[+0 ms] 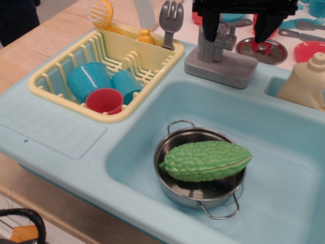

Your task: Turn lever vertical to front

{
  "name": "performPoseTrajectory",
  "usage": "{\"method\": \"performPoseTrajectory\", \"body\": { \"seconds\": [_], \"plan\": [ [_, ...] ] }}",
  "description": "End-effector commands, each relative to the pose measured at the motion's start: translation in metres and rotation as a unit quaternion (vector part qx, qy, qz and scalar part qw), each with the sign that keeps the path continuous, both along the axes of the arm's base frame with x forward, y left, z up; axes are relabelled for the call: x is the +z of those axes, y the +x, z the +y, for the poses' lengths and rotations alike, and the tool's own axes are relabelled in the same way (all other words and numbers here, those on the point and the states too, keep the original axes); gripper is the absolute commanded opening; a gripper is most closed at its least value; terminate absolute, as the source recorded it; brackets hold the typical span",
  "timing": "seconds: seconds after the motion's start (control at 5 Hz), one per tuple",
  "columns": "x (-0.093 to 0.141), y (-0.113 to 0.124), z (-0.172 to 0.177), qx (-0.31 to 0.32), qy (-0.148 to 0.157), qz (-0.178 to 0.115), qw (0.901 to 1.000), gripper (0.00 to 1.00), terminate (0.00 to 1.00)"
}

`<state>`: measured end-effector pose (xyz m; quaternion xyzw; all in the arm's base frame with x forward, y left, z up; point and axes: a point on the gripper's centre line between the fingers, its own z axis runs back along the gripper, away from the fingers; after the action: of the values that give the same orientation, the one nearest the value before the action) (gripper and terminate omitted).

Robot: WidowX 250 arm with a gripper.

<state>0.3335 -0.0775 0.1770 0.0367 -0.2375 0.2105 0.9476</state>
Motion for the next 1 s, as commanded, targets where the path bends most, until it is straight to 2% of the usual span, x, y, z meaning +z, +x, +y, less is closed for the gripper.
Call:
{"method": "performPoseTrajectory", "body": {
  "seconds": [0.0, 0.2, 0.4, 0.6, 0.8],
  "plan": [
    [0.011, 0.012, 0.005, -0.004, -0.008, -0.021, 0.9997, 1.00, 0.00],
    [0.009, 0.018, 0.006, -0.013, -0.009, -0.028, 0.9995, 1.00, 0.00],
    [0.007, 0.020, 0.008, -0.015, -0.005, -0.039, 0.9991, 0.00, 0.00],
    [0.006, 0.020, 0.008, -0.014, -0.007, -0.040, 0.9991, 0.00, 0.00],
    [0.009, 0.009, 0.006, 0.000, -0.012, -0.031, 0.9994, 0.00, 0.00]
  ]
}}
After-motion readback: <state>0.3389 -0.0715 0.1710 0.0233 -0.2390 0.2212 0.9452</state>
